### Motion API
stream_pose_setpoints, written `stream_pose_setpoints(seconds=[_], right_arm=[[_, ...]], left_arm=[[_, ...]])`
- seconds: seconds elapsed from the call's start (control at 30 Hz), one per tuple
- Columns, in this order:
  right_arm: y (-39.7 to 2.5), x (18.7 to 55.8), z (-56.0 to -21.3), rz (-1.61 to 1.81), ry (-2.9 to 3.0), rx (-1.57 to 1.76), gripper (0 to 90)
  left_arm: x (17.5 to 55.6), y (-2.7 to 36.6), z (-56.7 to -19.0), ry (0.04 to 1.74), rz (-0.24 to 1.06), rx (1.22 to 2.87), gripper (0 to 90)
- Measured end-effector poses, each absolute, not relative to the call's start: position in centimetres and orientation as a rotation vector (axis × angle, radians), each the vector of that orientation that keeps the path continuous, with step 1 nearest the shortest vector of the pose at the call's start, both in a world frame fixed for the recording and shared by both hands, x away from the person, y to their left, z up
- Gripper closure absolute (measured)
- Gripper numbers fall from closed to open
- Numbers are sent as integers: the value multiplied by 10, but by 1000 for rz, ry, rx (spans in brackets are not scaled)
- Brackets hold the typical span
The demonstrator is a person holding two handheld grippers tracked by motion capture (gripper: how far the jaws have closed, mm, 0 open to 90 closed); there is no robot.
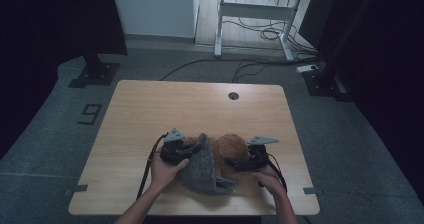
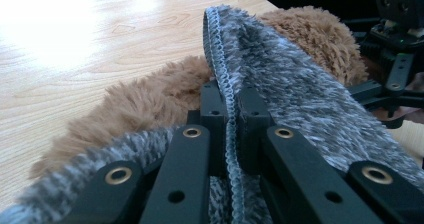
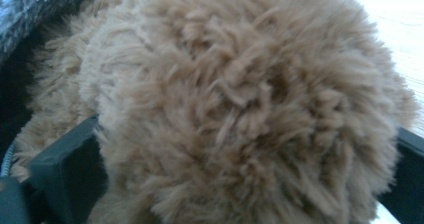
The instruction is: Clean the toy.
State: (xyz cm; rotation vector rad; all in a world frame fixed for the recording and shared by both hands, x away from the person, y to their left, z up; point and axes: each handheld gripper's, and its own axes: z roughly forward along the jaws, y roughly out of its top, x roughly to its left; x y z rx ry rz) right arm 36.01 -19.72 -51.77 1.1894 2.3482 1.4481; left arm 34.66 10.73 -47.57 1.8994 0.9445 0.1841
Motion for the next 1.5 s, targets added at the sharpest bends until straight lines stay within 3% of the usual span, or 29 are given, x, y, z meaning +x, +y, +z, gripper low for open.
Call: stream_pose_setpoints(seconds=[0.17, 0.37, 0.5, 0.67, 1.03, 1.23, 1.5], right_arm=[[-195, 353, -514, 1436, 2320, 1073, 385], [-181, 345, -505, 1400, 2165, 937, 537], [-172, 351, -505, 1460, 2014, 908, 555], [-173, 345, -514, 1436, 1962, 831, 516], [-192, 322, -529, 1342, 2093, 806, 408], [-194, 321, -532, 1341, 2098, 834, 396], [-193, 320, -534, 1323, 2097, 878, 405]], left_arm=[[344, 109, -476, 945, 214, 1879, 843], [351, 120, -467, 961, 245, 1823, 844], [361, 129, -456, 980, 264, 1805, 843], [363, 125, -447, 972, 261, 1806, 842], [377, 49, -430, 908, 239, 1878, 836], [394, 13, -452, 937, 277, 2044, 834], [388, 32, -452, 925, 382, 2115, 834]])
